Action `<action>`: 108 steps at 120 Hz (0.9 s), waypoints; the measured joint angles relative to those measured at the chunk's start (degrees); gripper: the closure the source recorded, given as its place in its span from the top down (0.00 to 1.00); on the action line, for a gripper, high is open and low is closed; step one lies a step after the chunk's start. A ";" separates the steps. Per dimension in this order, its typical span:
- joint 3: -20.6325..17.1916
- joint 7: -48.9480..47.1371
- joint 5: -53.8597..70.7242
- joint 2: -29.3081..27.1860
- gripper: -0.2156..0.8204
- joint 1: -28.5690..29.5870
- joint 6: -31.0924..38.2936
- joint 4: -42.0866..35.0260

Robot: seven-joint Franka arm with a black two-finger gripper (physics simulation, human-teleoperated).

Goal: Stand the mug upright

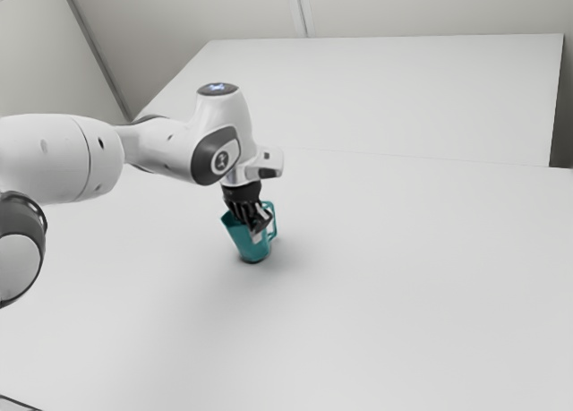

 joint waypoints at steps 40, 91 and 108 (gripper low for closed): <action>0.03 -1.90 -0.29 0.08 0.51 -0.59 -0.05 1.07; 1.90 -2.36 -0.52 -12.95 0.75 -1.03 -2.89 2.76; 3.01 -2.40 0.25 -14.12 0.77 -0.13 -9.89 12.13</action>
